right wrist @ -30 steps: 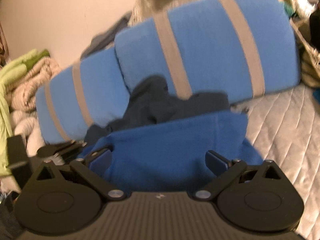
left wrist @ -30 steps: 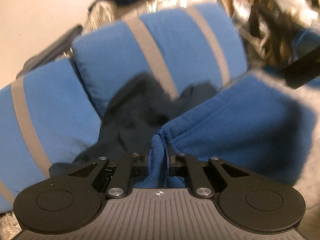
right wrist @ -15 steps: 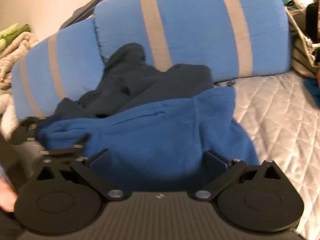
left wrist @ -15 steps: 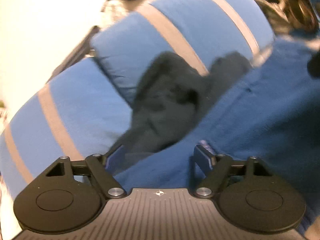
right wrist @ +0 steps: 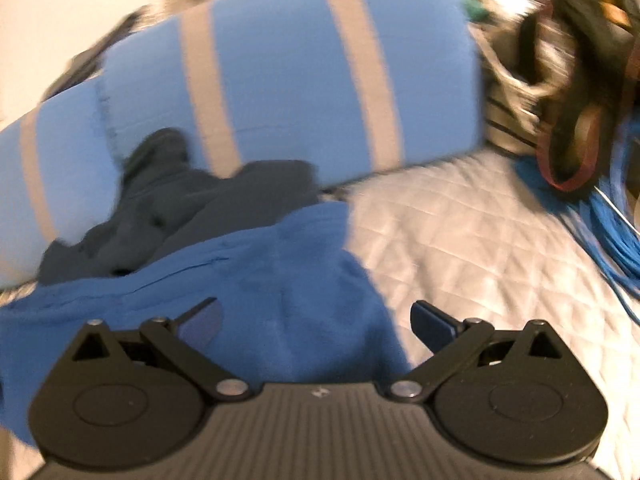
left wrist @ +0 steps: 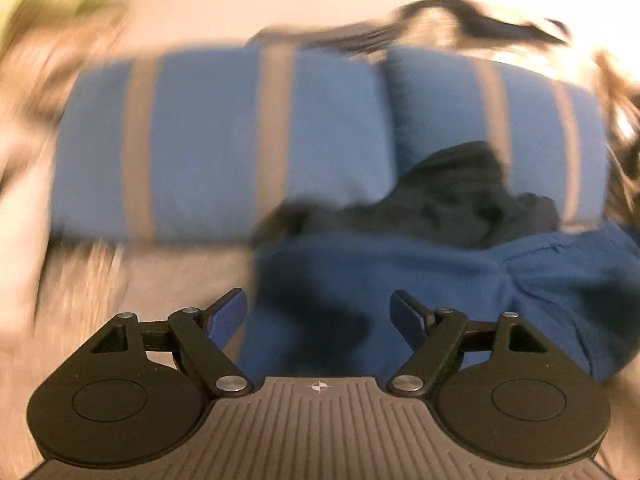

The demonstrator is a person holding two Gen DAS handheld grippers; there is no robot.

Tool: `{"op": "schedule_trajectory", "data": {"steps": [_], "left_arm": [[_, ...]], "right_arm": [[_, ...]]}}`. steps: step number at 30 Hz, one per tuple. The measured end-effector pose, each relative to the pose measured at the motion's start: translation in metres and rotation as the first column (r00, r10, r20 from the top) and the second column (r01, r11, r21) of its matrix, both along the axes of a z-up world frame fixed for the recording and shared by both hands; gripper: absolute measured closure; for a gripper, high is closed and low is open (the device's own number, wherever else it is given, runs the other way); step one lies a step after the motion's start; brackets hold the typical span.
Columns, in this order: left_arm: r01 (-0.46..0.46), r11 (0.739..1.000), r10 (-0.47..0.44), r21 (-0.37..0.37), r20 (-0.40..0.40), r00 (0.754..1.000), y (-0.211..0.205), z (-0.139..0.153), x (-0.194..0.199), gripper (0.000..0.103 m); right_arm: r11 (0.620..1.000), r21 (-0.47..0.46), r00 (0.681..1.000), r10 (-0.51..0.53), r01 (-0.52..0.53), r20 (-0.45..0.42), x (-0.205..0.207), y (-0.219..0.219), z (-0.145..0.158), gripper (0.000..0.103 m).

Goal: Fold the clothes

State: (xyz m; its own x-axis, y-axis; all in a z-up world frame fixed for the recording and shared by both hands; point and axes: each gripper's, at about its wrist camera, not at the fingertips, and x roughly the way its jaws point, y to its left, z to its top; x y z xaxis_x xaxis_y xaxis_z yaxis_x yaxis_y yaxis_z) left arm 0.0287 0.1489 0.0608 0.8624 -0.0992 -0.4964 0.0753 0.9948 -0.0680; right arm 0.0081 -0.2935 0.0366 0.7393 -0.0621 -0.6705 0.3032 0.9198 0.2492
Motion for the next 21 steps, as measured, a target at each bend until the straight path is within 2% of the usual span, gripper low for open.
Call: {"op": "schedule_trajectory", "data": {"steps": [3,5,7,9,10,11,13,15,16,17,19,21], "left_arm": [[-0.09,0.98,0.072,-0.176,-0.105,0.992,0.04,-0.012,-0.002,0.024],[-0.161,0.941,0.107,-0.296,-0.191,0.976,0.058,-0.021,-0.001,0.024],[-0.239,0.883,0.129,-0.405,-0.28,0.951,0.075,-0.029,0.0,0.024],[-0.367,0.794,0.178,-0.486,-0.39,0.903,0.088,-0.038,-0.004,0.024],[-0.423,0.742,0.187,-0.521,-0.444,0.876,0.094,-0.043,-0.009,0.024],[-0.477,0.68,0.182,-0.557,-0.501,0.846,0.098,-0.05,-0.014,0.024],[-0.539,0.557,0.123,-0.631,-0.58,0.806,0.104,-0.067,-0.02,0.024],[-0.566,0.44,0.045,-0.698,-0.612,0.79,0.106,-0.085,-0.022,0.024],[-0.57,0.398,0.013,-0.719,-0.617,0.787,0.106,-0.093,-0.022,0.024],[-0.573,0.36,-0.017,-0.736,-0.619,0.785,0.105,-0.1,-0.022,0.024],[-0.565,0.314,-0.027,-0.763,-0.602,0.798,0.103,-0.109,-0.024,0.024],[-0.535,0.309,-0.024,-0.786,-0.568,0.822,0.097,-0.112,-0.023,0.024]], "right_arm": [[0.985,0.116,0.99,-0.124,0.13,-0.062,-0.005,-0.019,-0.009,0.0],[0.955,0.21,0.976,-0.191,0.209,-0.103,-0.01,-0.032,-0.019,0.0],[0.91,0.299,0.956,-0.253,0.287,-0.149,-0.015,-0.044,-0.031,0.0],[0.85,0.381,0.93,-0.307,0.363,-0.2,-0.02,-0.056,-0.042,0.0],[0.839,0.394,0.925,-0.314,0.376,-0.213,-0.021,-0.059,-0.047,0.0],[0.832,0.401,0.921,-0.318,0.384,-0.224,-0.022,-0.062,-0.051,0.0],[0.819,0.418,0.918,-0.325,0.394,-0.23,-0.025,-0.066,-0.057,0.0],[0.8,0.442,0.914,-0.334,0.405,-0.232,-0.029,-0.069,-0.063,0.0],[0.788,0.461,0.912,-0.339,0.409,-0.229,-0.031,-0.069,-0.066,0.0],[0.775,0.479,0.911,-0.344,0.412,-0.226,-0.032,-0.069,-0.069,0.0],[0.749,0.515,0.909,-0.354,0.417,-0.222,-0.035,-0.069,-0.074,0.001],[0.721,0.55,0.906,-0.364,0.422,-0.217,-0.038,-0.068,-0.079,0.001]]}}
